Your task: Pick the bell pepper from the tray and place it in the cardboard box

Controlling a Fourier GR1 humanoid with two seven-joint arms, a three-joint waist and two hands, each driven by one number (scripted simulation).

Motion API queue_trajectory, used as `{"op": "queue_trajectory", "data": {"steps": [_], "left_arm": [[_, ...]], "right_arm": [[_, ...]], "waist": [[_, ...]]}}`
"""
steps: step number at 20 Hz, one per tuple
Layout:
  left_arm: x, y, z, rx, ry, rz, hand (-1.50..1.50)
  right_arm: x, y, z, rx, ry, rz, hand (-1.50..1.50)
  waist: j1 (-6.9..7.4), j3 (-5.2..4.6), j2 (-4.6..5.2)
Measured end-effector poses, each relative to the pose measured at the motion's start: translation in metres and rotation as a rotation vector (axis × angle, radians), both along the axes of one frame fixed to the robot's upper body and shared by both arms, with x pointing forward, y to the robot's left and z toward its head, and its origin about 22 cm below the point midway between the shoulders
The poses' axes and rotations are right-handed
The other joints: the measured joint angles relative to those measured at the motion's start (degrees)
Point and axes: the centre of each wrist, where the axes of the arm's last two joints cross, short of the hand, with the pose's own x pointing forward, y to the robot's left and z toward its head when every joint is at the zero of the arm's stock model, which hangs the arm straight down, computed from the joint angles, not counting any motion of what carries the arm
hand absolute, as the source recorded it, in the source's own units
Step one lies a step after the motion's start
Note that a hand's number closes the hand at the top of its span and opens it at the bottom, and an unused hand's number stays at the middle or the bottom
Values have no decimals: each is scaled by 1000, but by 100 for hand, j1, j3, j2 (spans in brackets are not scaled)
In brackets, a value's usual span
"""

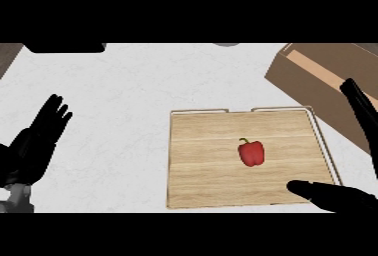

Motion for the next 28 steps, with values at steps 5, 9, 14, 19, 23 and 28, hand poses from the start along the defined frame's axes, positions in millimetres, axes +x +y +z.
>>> {"op": "queue_trajectory", "data": {"steps": [5, 9, 14, 19, 23, 28], "left_arm": [[-5, 5, -1, 3, 9, 1, 0], [-4, 6, 0, 3, 12, -4, 0], [-2, 2, 4, 8, 2, -33, 0], [4, -2, 4, -1, 2, -47, 0], [4, 2, 6, 3, 4, -42, 0], [1, 2, 2, -2, 4, -30, 0]], "right_arm": [[-15, -5, 12, -355, 118, -110, -150], [-24, 3, 25, -599, 214, -214, -150], [-29, 27, 31, -790, 362, -322, -150], [-22, 62, 29, -876, 500, -377, -150], [-9, 86, 22, -867, 575, -364, -150], [0, 98, 22, -868, 622, -343, -150]], "waist": [[8, -24, -10], [54, -33, 3], [190, -29, 32], [236, -22, 50], [206, -11, 44], [157, -4, 35]]}}
